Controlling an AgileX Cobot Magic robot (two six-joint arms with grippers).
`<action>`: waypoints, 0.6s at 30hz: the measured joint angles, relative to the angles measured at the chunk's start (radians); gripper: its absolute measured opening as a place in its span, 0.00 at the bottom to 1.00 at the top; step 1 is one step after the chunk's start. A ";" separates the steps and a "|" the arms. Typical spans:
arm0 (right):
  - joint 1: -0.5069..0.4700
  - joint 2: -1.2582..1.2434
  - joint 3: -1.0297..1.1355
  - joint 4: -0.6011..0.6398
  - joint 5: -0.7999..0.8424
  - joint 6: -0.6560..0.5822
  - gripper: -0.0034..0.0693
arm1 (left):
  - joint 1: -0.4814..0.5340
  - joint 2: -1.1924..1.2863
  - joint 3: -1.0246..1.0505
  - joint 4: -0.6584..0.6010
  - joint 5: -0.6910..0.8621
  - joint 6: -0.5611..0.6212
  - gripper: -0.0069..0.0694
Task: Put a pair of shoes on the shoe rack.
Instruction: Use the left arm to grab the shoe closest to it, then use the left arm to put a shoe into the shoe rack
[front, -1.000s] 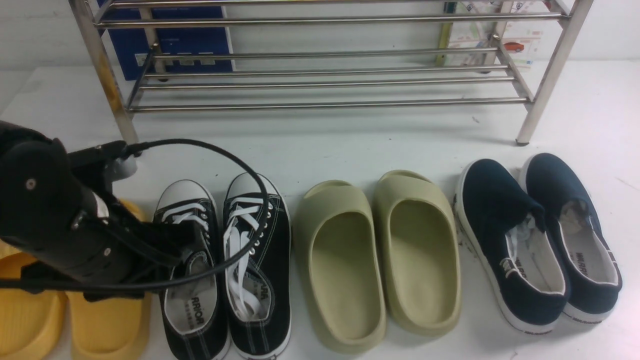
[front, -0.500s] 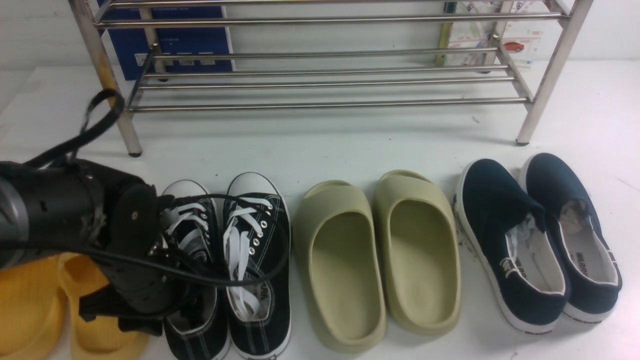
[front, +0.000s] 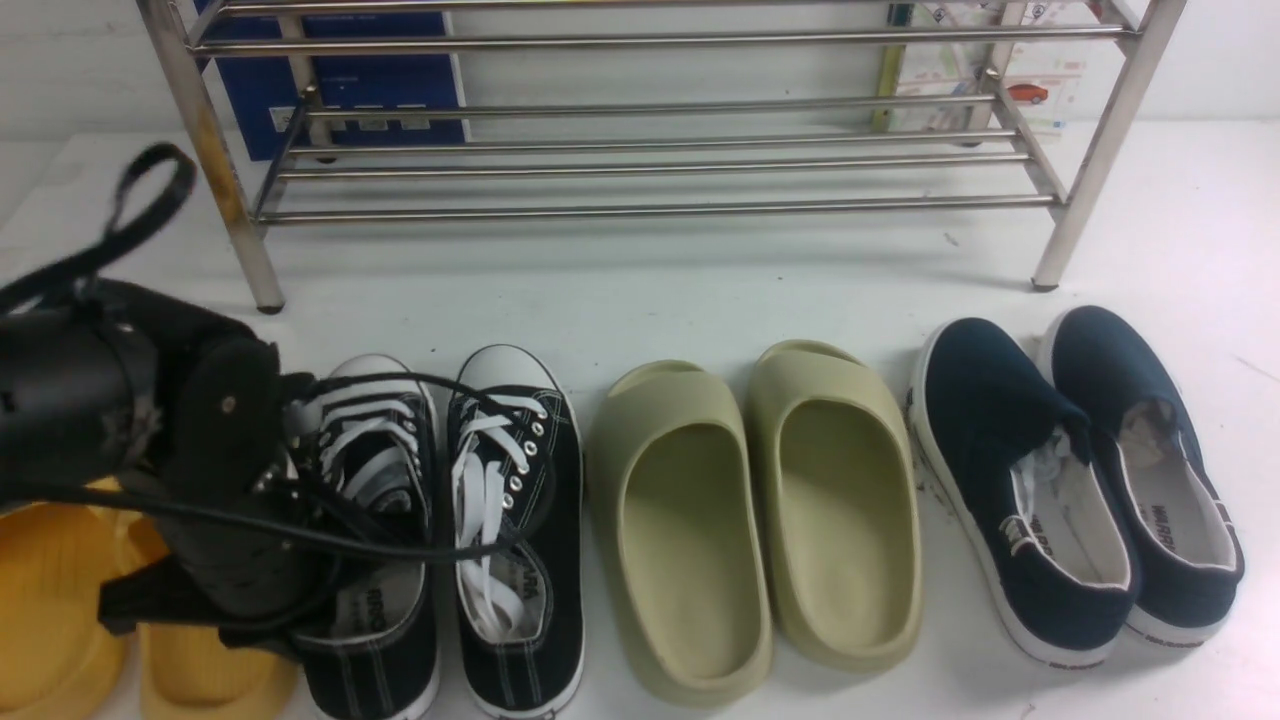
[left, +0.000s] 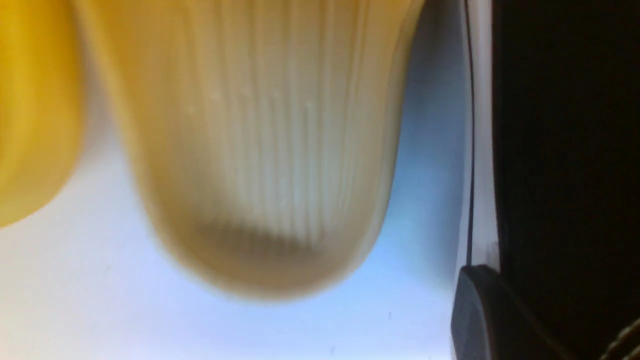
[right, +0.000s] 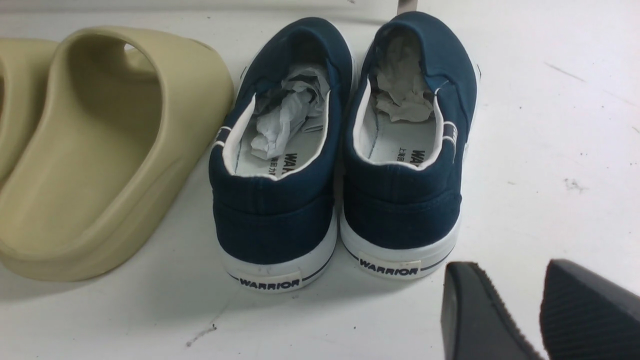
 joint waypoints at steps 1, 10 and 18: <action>0.000 0.000 0.000 0.000 0.000 0.000 0.38 | -0.001 -0.029 -0.020 0.003 0.022 0.002 0.10; 0.000 0.000 0.000 0.000 0.000 0.000 0.38 | -0.001 -0.044 -0.183 0.101 0.023 0.004 0.10; 0.000 0.000 0.000 0.000 0.000 0.000 0.38 | 0.043 0.203 -0.390 0.163 -0.064 0.020 0.10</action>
